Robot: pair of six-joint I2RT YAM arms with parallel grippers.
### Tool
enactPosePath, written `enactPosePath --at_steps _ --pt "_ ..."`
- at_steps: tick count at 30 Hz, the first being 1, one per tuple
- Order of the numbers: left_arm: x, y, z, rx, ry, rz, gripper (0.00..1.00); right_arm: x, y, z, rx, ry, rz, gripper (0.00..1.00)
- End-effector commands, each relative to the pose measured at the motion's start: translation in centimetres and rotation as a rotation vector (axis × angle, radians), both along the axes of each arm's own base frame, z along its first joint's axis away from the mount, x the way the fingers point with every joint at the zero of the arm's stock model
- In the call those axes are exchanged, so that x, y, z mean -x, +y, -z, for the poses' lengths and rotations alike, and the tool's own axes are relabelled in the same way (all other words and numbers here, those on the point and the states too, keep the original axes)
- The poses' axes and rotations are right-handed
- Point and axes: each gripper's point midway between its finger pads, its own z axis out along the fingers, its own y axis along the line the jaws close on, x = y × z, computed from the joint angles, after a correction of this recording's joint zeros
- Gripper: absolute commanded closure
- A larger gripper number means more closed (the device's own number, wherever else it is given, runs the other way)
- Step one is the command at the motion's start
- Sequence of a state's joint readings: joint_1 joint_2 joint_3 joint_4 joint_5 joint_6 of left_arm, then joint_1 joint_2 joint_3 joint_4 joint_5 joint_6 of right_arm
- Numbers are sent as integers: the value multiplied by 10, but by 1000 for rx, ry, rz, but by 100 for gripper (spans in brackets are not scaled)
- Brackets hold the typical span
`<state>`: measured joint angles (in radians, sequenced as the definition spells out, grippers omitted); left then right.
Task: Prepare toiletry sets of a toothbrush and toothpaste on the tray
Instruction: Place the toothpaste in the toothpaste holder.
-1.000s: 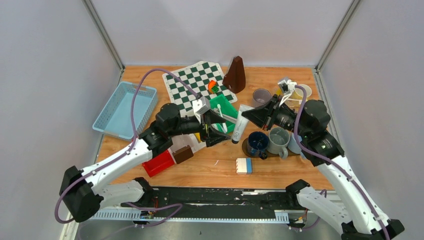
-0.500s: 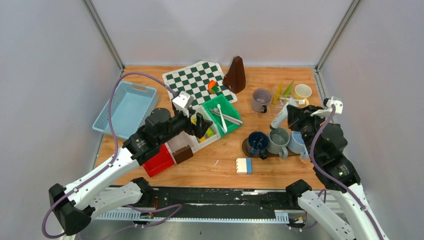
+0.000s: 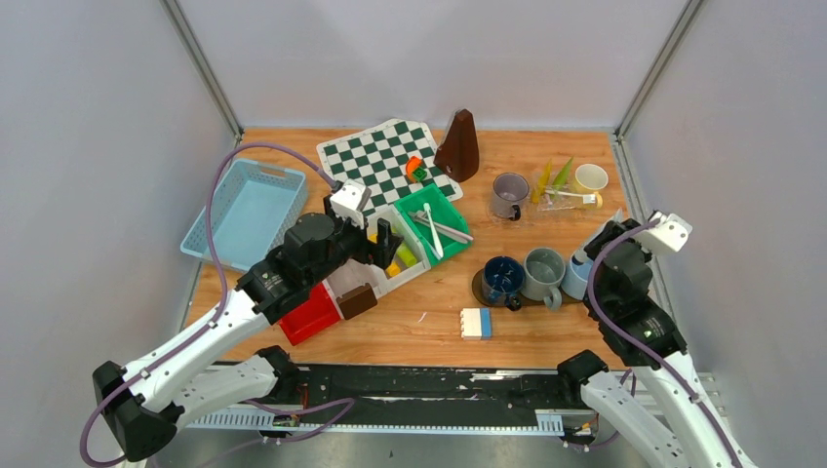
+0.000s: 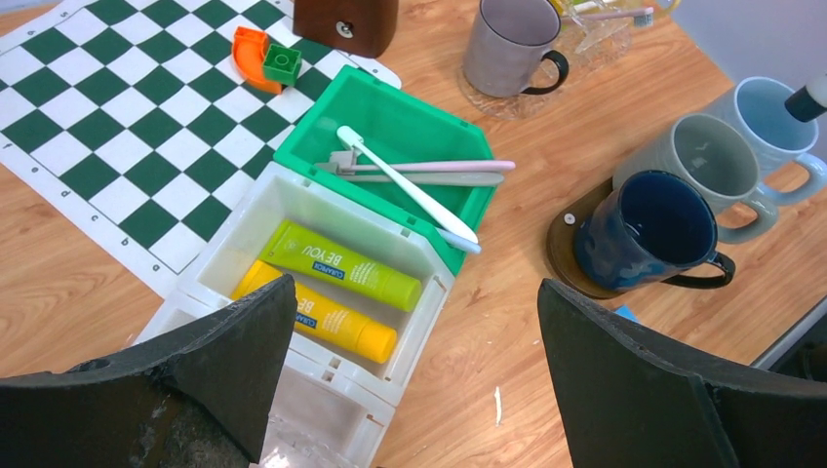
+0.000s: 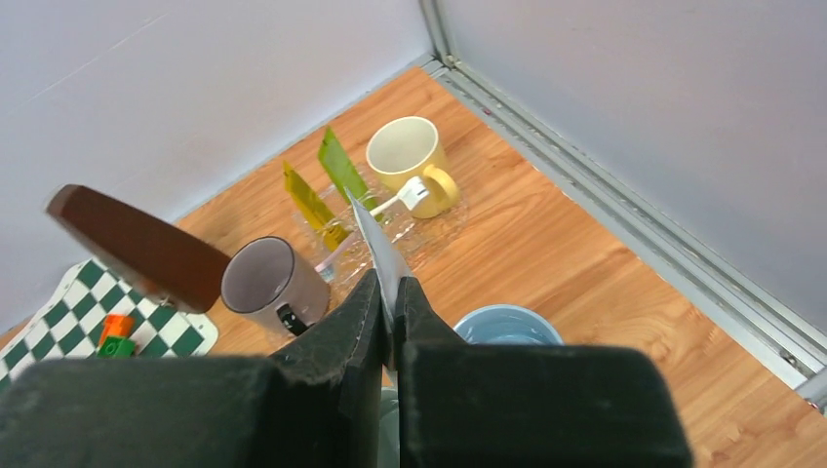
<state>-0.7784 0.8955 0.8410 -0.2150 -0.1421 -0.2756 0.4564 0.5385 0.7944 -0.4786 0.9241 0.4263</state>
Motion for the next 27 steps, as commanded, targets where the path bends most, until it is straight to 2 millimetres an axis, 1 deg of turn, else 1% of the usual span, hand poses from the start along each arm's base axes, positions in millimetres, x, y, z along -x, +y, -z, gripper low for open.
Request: enactPosePath --at_steps 1,12,16,21,24,25,27 --pt "-3 -1 -16 38 -22 -14 0 9 -20 0 -70 -72 148 100" --pt "-1 -4 -12 56 -10 -2 0 8 -38 30 -129 -78 290 100" --pt "-1 -5 -11 58 -9 0 0 4 -42 47 -179 -54 319 100" --pt "0 -7 -9 58 -4 8 0 -3 -40 71 -273 -17 301 98" --pt "0 -7 -9 57 -4 10 0 -5 -41 85 -318 0 303 93" --pt "0 -7 -8 55 -4 10 0 -4 -42 90 -325 8 308 89" --pt "0 -7 -8 54 -4 10 0 -4 -44 97 -335 19 318 79"
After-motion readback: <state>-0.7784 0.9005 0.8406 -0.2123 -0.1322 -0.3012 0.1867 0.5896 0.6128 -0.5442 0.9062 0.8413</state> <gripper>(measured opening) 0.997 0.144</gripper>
